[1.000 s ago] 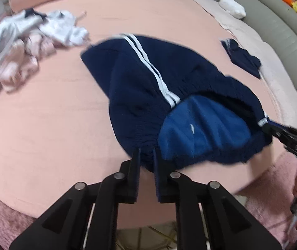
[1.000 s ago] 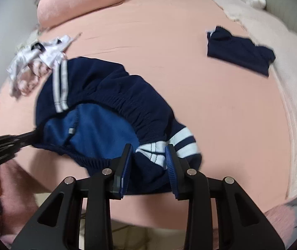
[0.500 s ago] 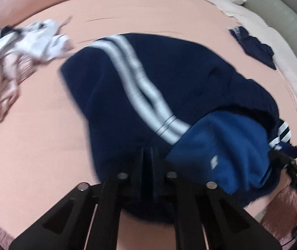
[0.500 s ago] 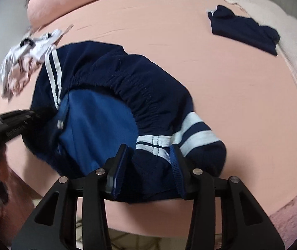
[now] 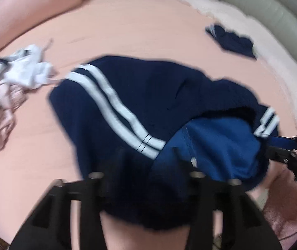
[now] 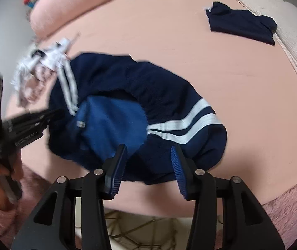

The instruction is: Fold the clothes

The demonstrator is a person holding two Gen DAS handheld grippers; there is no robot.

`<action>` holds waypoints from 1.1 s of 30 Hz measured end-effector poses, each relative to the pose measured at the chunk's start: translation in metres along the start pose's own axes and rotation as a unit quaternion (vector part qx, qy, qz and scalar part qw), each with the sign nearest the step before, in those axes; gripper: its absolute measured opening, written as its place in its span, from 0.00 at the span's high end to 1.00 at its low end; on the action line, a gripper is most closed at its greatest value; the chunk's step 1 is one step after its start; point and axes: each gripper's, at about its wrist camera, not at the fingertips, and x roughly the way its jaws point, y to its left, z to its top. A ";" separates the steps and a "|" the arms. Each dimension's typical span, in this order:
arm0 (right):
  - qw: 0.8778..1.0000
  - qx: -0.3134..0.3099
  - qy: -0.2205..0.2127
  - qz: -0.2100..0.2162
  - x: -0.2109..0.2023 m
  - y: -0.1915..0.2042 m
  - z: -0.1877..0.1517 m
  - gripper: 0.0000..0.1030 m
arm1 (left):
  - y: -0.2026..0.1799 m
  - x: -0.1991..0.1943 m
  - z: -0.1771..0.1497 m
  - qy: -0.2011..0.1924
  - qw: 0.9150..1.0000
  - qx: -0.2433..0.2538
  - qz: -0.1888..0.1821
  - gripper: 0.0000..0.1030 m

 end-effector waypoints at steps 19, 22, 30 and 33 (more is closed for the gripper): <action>0.996 -0.083 -0.016 -0.039 0.002 0.028 -0.012 0.58 | 0.041 -0.080 -0.095 -0.033 0.988 -0.151 -0.004 0.94; 0.992 -0.106 -0.013 -0.061 0.011 0.035 -0.017 0.56 | 0.035 -0.086 -0.106 -0.027 0.987 -0.158 -0.012 0.94; 0.993 -0.112 -0.024 -0.016 -0.011 0.029 -0.024 0.71 | 0.051 -0.063 -0.098 -0.026 0.985 -0.171 -0.017 0.91; 0.996 -0.088 -0.017 -0.006 -0.011 0.020 -0.022 0.70 | 0.053 -0.047 -0.090 -0.011 0.986 -0.163 -0.026 0.91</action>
